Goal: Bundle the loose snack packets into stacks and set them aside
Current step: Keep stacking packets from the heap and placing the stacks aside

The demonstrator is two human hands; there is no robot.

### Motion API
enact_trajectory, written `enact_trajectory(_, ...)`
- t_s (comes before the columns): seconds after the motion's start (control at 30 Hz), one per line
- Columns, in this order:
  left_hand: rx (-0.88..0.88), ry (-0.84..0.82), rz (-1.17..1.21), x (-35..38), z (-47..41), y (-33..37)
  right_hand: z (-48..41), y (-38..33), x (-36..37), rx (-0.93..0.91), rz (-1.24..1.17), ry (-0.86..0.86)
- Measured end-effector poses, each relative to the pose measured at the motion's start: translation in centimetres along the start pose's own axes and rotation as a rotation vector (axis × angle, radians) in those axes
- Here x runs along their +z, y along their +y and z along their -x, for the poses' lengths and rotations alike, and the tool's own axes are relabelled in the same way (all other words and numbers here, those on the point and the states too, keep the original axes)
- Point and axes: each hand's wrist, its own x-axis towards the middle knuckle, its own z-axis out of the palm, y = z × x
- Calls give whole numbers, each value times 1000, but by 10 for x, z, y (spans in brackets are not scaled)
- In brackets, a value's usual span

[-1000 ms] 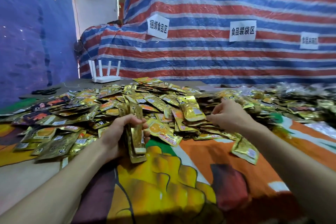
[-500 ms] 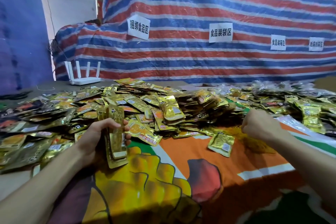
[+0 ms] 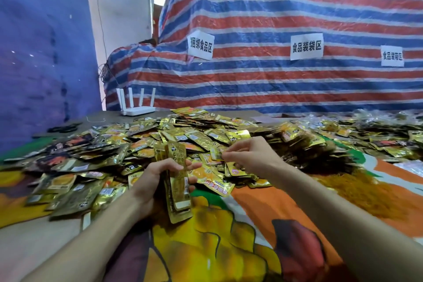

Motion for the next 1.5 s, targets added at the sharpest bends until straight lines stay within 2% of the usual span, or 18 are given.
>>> enact_trajectory(0.1, 21, 65, -17, -1, 0, 1, -18, -10, 38, -14, -76, -75)
enact_trajectory(0.23, 47, 201, -21, -5, -2, 2, -26, -4, 66, -20, -194, -80)
enact_trajectory(0.43, 25, 192, 59, -6, -6, 4, -24, 15, 75, 49, -315, -153)
enact_trajectory(0.53, 23, 88, 89, -4, -5, 3, -23, 12, 77, 121, -514, -254)
enact_trajectory(0.67, -17, -118, 204, -4, -2, 5, -23, 6, 66, 199, -941, -350)
enact_trajectory(0.8, -42, -366, 250, -3, 2, 5, -18, 9, 57, 175, -1376, -441)
enact_trajectory(0.9, -26, -412, 242, -2, 3, 7, -20, 12, 58, 125, -1615, -475)
enact_trajectory(0.97, 7, -380, 283, -5, 2, 8, -22, 10, 58, 100, -1504, -473)
enact_trajectory(1.03, 52, -267, 272, -6, 0, 8, -23, 10, 63, 60, -1269, -444)
enact_trajectory(1.13, 49, 6, 174, -7, -4, 4, -19, 8, 72, 25, -941, -331)
enact_trajectory(1.2, 64, 204, 131, -5, -6, 4, -15, 7, 78, 9, -808, -216)
enact_trajectory(1.3, 243, 441, 191, -7, -8, 7, -4, 0, 87, -38, -673, -142)
enact_trajectory(1.4, 409, 542, 269, -11, -9, 11, 4, -6, 101, -61, -559, -134)
enact_trajectory(1.5, 440, 605, 199, -14, -9, 11, 9, -10, 112, -103, -472, -122)
